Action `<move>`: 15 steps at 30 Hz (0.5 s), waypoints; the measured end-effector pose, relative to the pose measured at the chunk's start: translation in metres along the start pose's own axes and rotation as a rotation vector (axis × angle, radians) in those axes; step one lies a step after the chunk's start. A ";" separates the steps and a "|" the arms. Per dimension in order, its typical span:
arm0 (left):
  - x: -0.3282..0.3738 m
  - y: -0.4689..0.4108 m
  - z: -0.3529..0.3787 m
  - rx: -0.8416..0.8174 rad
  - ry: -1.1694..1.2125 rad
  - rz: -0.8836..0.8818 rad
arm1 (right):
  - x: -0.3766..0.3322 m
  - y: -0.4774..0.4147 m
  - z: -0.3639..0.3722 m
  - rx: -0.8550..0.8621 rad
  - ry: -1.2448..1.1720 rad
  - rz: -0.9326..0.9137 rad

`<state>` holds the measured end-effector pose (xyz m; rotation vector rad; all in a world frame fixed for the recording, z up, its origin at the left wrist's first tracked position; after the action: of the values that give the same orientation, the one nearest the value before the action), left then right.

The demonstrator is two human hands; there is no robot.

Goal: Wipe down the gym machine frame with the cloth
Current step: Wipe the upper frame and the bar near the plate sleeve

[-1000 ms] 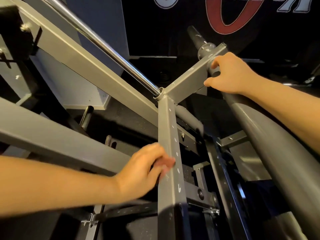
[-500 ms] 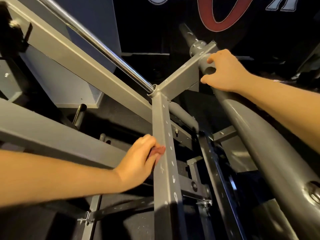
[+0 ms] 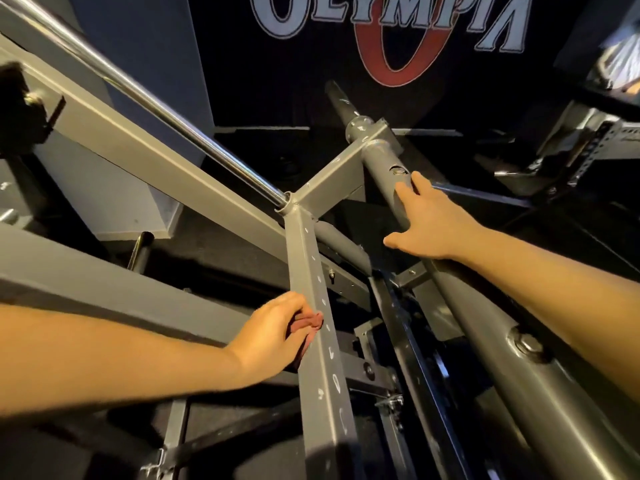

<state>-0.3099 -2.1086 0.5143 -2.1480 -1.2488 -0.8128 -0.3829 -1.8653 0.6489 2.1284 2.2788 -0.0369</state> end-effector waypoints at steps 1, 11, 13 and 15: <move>0.005 0.007 0.003 -0.048 0.009 0.021 | 0.000 0.007 -0.001 -0.004 -0.013 -0.008; -0.030 -0.056 -0.021 0.095 0.053 -0.125 | -0.011 0.023 -0.003 0.041 0.024 -0.062; -0.026 -0.043 -0.019 0.119 0.064 -0.142 | -0.010 0.025 -0.005 0.046 -0.010 -0.048; -0.012 -0.007 -0.009 0.038 0.054 -0.086 | -0.010 0.026 -0.005 0.052 -0.036 -0.049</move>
<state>-0.3230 -2.1190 0.5131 -2.0414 -1.3257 -0.8703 -0.3563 -1.8733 0.6541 2.0771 2.3353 -0.1355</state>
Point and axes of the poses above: each hand's wrist, its own y-axis away from the middle knuckle, its own z-axis out of the palm, x = y × z, the point moved 6 cm from there along -y, towards the middle knuckle, and after that the axes turned 1 degree about y, right-handed, at the moved point
